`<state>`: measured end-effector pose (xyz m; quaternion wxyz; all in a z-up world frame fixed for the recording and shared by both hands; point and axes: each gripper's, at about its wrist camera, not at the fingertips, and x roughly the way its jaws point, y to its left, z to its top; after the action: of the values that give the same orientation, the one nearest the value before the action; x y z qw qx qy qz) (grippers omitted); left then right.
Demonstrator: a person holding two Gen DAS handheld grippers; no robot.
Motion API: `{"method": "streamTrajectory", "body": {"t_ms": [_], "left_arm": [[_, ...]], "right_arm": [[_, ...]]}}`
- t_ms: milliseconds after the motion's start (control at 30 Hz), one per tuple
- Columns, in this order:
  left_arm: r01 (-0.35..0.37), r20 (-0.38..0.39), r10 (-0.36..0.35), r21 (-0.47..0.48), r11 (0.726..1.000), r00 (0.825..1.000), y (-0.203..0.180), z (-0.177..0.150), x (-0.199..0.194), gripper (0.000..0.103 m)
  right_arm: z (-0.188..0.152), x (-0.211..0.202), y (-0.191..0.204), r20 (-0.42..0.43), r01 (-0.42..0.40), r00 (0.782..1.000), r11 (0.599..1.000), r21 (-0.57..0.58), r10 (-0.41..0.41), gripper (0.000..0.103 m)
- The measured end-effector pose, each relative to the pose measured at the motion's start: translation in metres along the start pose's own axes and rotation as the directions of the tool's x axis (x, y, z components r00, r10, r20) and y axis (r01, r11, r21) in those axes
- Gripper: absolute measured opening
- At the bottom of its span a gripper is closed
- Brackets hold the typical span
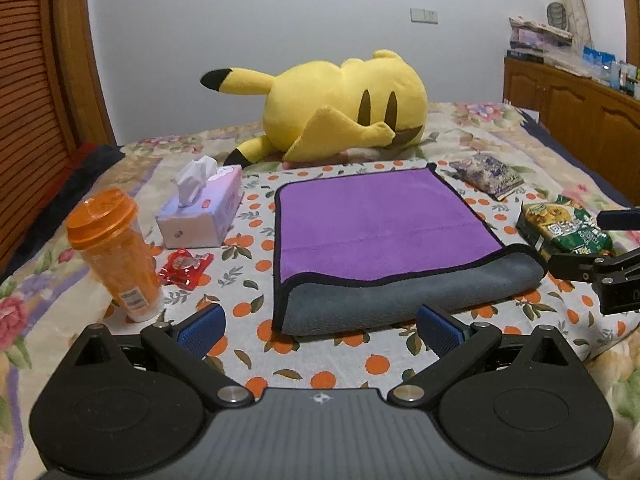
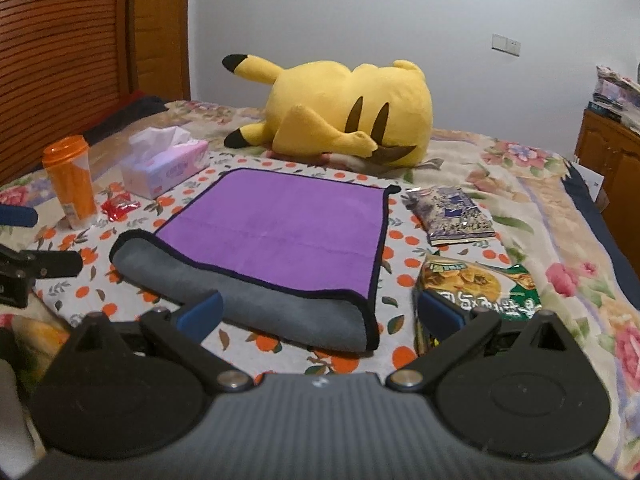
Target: Fold towel
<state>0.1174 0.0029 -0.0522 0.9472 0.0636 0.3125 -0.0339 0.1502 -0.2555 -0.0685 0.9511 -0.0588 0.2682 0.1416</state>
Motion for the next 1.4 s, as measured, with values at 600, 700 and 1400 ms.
{"method": "streamTrajectory", "body": {"t_ms": [600, 700, 1400], "left_arm": [[0.049, -0.075, -0.049, 0.002, 0.999, 0.996, 0.017, 0.01, 0.051, 0.087], [0.051, -0.079, -0.05, 0.004, 0.999, 0.996, 0.02, 0.011, 0.057, 0.082], [0.083, -0.113, -0.082, 0.004, 0.997, 0.99, 0.036, 0.019, 0.101, 0.059]], "right_arm": [[0.008, 0.046, -0.012, -0.085, -0.041, 0.996, 0.999, -0.012, 0.04, 0.086], [0.007, 0.053, -0.013, -0.103, -0.041, 0.994, 0.999, -0.024, 0.039, 0.085], [0.004, 0.089, -0.035, -0.203, -0.078, 0.976, 0.997, 0.013, 0.079, 0.078]]}}
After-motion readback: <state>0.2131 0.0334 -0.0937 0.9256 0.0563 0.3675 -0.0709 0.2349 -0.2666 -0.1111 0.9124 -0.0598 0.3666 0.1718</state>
